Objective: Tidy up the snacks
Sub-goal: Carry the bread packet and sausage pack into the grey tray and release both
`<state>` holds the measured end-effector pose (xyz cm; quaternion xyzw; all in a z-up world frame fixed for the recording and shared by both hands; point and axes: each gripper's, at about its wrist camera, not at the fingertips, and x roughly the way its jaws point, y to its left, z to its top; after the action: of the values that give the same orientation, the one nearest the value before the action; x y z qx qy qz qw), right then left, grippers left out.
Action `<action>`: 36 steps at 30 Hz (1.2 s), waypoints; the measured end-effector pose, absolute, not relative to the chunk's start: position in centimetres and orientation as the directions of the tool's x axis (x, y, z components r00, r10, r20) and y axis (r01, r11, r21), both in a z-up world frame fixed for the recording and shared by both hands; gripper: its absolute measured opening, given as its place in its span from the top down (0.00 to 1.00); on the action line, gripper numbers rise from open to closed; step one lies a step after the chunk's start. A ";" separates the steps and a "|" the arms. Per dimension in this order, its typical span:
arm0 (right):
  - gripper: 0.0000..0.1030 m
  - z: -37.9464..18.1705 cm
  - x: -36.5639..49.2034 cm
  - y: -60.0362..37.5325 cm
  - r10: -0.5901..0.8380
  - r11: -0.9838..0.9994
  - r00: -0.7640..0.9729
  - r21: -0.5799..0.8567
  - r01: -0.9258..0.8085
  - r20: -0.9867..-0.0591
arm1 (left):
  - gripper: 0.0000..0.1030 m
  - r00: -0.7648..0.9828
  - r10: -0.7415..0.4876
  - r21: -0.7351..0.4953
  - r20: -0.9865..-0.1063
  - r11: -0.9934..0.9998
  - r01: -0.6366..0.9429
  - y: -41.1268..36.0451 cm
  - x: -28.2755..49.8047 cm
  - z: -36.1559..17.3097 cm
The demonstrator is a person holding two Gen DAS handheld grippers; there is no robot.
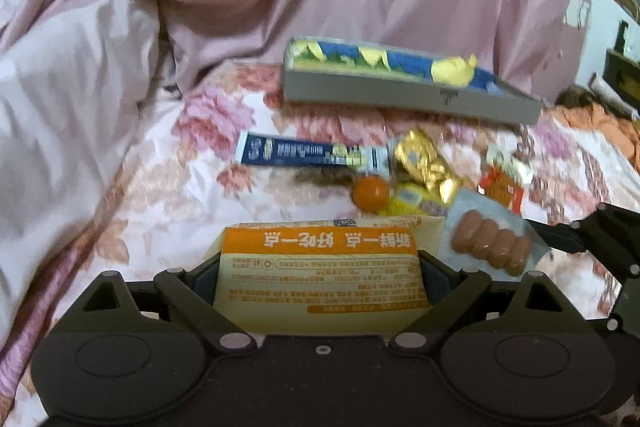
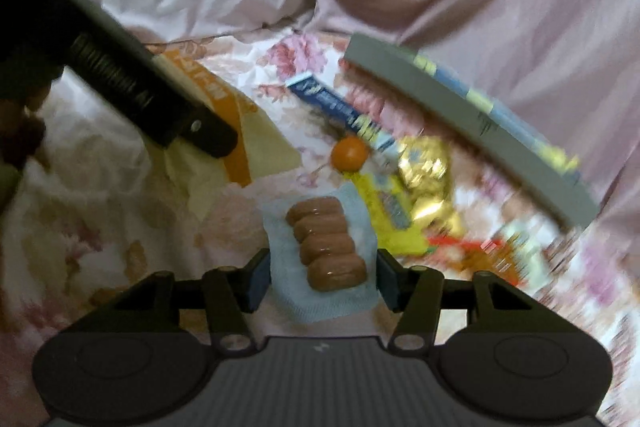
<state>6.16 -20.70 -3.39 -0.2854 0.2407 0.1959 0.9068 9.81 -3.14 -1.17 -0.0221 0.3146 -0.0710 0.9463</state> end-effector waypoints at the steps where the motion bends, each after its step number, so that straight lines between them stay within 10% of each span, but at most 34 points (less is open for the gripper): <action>1: 0.43 -3.1 6.1 -20.8 0.209 0.766 0.823 -0.435 -0.473 -0.528 | 0.09 0.800 -0.146 -0.090 -0.582 0.989 0.115 -3.2 10.0 -0.8; 23: 0.42 4.8 17.7 -28.7 0.007 0.967 0.983 -0.248 -0.054 -0.185 | 0.09 0.916 -0.087 -0.179 -0.391 0.984 0.017 -10.5 25.0 7.2; 36: 0.42 3.5 23.8 -33.5 -0.008 0.999 0.982 -0.052 -0.002 -0.189 | 0.09 0.880 -0.067 -0.147 -0.470 0.989 -0.003 -14.6 32.2 5.0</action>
<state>23.81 -33.51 3.52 -0.0262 0.0949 -0.0013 0.9951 32.18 -14.59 4.96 -0.0721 0.2445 -0.0165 0.9668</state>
